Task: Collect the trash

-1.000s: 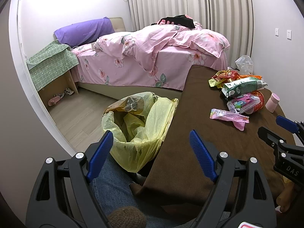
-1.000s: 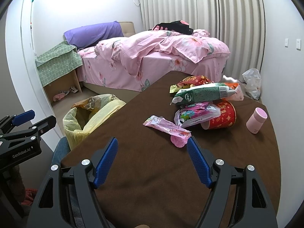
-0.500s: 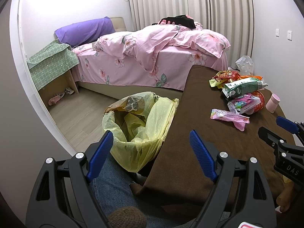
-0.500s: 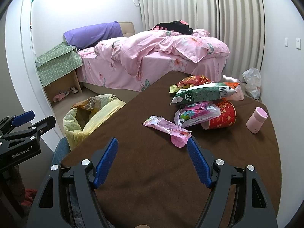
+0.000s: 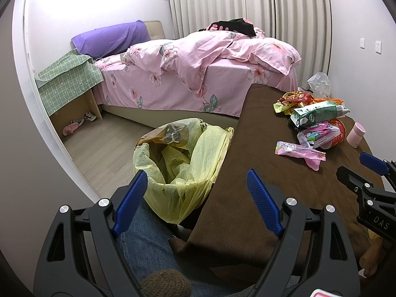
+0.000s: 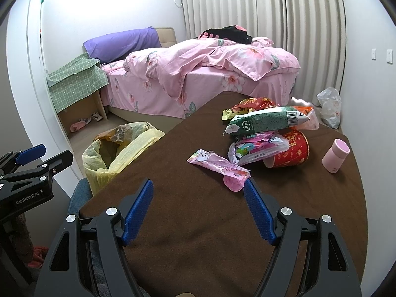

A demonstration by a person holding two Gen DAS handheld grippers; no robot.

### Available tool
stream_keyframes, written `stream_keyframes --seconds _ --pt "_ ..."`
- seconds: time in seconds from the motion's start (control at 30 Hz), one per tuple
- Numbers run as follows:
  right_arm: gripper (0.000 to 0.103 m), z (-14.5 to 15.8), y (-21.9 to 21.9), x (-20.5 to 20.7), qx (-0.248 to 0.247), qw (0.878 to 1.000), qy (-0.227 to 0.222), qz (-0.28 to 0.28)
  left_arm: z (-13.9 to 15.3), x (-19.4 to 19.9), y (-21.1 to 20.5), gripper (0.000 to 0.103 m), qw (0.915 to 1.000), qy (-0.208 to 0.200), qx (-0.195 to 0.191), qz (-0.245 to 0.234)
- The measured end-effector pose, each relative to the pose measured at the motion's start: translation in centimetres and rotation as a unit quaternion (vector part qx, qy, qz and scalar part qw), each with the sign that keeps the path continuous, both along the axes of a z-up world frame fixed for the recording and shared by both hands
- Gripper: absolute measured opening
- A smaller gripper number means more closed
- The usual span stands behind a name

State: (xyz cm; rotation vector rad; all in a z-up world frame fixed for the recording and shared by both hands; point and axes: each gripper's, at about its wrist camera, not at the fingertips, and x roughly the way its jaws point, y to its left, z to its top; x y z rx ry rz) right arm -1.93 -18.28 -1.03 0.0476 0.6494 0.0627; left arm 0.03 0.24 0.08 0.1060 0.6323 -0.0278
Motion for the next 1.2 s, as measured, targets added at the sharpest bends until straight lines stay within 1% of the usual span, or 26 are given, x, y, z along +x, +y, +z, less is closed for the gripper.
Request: stream_keyframes --seconds 0.8,0.93,1.07,1.13,1.2 --pt "0.072 0.0 0.0 0.1 0.001 1.000 0.001 0.000 -0.4 -0.1 1.0 0.078 1.0000 0.002 -0.003 -0.001" --pt "0.072 0.0 -0.1 0.1 -0.001 1.000 0.000 0.000 -0.6 0.2 1.2 0.078 1.0000 0.008 -0.004 -0.003" --pt "0.072 0.1 -0.7 0.2 -0.014 1.000 -0.005 -0.013 -1.1 1.1 0.5 0.078 0.9998 0.006 -0.005 -0.021" --pt "0.072 0.1 -1.8 0.3 -0.013 1.000 -0.006 -0.026 -1.3 1.8 -0.2 0.078 0.9990 0.004 -0.007 -0.044" --pt "0.072 0.2 -3.2 0.5 -0.011 0.999 -0.008 -0.043 -1.4 2.6 -1.4 0.078 0.9970 0.001 -0.009 -0.077"
